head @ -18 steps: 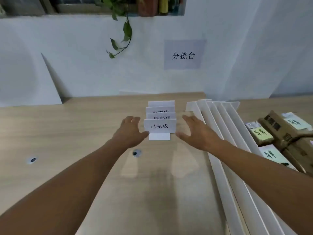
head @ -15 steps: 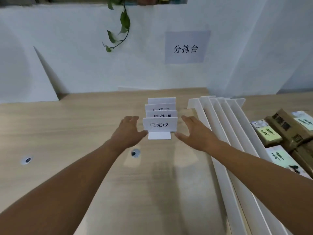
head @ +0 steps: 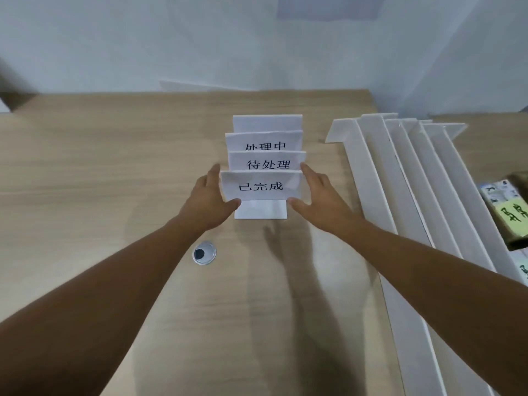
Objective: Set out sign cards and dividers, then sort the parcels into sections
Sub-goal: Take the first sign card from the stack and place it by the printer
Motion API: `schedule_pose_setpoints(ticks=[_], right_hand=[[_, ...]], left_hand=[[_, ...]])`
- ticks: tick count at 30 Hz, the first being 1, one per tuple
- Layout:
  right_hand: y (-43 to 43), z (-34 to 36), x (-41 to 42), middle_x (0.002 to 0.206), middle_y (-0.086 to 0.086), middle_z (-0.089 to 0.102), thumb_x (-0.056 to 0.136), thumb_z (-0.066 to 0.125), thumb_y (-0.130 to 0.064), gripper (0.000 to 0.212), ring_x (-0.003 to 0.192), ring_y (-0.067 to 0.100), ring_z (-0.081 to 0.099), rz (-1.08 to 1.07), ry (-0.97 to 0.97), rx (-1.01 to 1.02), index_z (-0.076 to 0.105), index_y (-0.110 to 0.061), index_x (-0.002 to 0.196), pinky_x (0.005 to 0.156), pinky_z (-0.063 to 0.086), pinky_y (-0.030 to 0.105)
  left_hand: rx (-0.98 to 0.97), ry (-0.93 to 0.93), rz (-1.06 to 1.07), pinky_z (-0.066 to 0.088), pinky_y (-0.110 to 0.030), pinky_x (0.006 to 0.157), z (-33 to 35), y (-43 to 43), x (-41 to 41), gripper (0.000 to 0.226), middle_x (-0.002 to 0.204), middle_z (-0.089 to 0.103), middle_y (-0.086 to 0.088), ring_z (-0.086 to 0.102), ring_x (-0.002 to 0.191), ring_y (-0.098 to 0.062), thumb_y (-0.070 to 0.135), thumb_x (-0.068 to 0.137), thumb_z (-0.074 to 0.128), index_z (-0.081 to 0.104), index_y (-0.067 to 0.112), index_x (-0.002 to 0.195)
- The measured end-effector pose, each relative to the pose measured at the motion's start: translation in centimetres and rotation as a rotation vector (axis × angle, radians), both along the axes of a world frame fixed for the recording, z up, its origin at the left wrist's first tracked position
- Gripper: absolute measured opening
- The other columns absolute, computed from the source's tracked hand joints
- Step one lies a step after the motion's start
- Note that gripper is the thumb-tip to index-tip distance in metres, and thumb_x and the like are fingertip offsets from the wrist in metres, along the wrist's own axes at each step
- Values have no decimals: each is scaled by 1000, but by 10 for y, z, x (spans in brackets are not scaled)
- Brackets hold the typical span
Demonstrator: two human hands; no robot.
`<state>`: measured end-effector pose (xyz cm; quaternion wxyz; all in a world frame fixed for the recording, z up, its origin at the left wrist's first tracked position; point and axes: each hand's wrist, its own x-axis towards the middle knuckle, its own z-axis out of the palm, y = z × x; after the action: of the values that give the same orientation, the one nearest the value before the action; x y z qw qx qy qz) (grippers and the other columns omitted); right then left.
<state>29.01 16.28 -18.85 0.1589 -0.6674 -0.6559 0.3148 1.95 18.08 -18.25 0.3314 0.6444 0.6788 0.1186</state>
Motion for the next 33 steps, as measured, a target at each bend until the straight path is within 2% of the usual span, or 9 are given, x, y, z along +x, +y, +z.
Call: schedule_pose_setpoints(ticks=[3,6,10,13,18,21,23,29,33], right_hand=[[7,-24,-12,152,6,32,94,66,-40,90,106,6,54,-31,96,-53,5,-40,161,93,36,25],[9,-35,-15,147,5,34,93,69,-35,90,113,12,48,-74,168,-18,8,-45,159,89,39,20],[-4,-22,-10,134,-1,37,91,70,-37,87,105,17,54,-61,141,31,14,-49,157,91,44,29],[-24,9,-12,129,1,38,91,72,-36,86,103,22,59,2,77,75,18,-44,158,93,52,37],[-57,82,-40,127,6,41,92,70,-26,83,83,21,58,126,3,220,23,-35,160,88,54,41],[-75,126,-68,125,6,42,93,68,-20,80,80,23,57,176,11,304,24,-31,160,85,54,43],[-88,150,-91,119,3,42,93,67,-17,79,77,21,56,217,21,366,26,-31,160,83,52,40],[-136,205,-180,116,3,42,94,66,-19,78,77,21,56,352,54,458,26,-34,159,78,49,36],[-173,235,-258,122,7,43,95,64,-22,77,84,27,59,451,45,490,25,-33,160,85,51,41]], left_hand=[[-32,-64,8,37,-38,105,-19,10,3,104,163,31,-13,40,144,-33,32,91,74,0,24,164],[-7,-129,40,35,-31,95,-27,13,7,103,162,37,-9,45,141,-32,29,91,74,1,23,163],[10,-138,62,38,-34,100,-14,-3,6,101,160,39,-9,44,141,-31,29,92,74,3,22,163],[57,-103,86,38,-40,108,14,-28,-2,96,158,38,-13,43,141,-31,28,93,73,8,17,163],[253,-23,143,45,-44,99,87,-82,-36,77,146,49,-16,53,128,-35,21,96,67,23,15,159],[336,5,191,50,-45,92,135,-116,-70,67,136,56,-12,57,118,-34,19,98,62,30,21,156],[380,16,230,50,-43,92,163,-139,-96,65,128,59,-9,58,114,-31,19,97,63,33,24,155],[477,37,342,48,-39,90,218,-223,-181,64,124,60,-8,58,114,-30,19,96,65,35,22,153],[512,55,414,49,-38,87,245,-283,-254,66,114,59,-5,61,105,-31,18,96,66,35,20,154]])
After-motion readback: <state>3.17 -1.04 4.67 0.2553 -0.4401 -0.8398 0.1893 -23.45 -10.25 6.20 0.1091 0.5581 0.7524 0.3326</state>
